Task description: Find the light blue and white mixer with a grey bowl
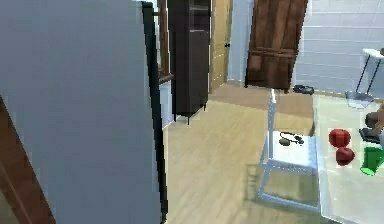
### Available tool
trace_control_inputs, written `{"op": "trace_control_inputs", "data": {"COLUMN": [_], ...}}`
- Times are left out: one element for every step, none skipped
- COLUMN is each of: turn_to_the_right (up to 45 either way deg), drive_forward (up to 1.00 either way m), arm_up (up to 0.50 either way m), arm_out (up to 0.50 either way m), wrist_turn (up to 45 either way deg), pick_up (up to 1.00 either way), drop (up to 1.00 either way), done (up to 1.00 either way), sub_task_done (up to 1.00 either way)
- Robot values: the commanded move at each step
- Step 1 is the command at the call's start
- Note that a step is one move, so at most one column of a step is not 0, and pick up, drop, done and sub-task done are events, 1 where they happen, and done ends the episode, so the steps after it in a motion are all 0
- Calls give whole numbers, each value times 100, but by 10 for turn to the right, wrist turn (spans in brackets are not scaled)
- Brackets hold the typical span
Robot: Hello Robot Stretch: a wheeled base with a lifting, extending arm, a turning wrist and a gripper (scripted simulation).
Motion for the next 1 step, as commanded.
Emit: {"op": "trace_control_inputs", "data": {"turn_to_the_right": [360], "drive_forward": [0], "arm_up": [0], "arm_out": [0], "wrist_turn": [0], "pick_up": [0], "drop": [0], "done": [0], "sub_task_done": [0]}}
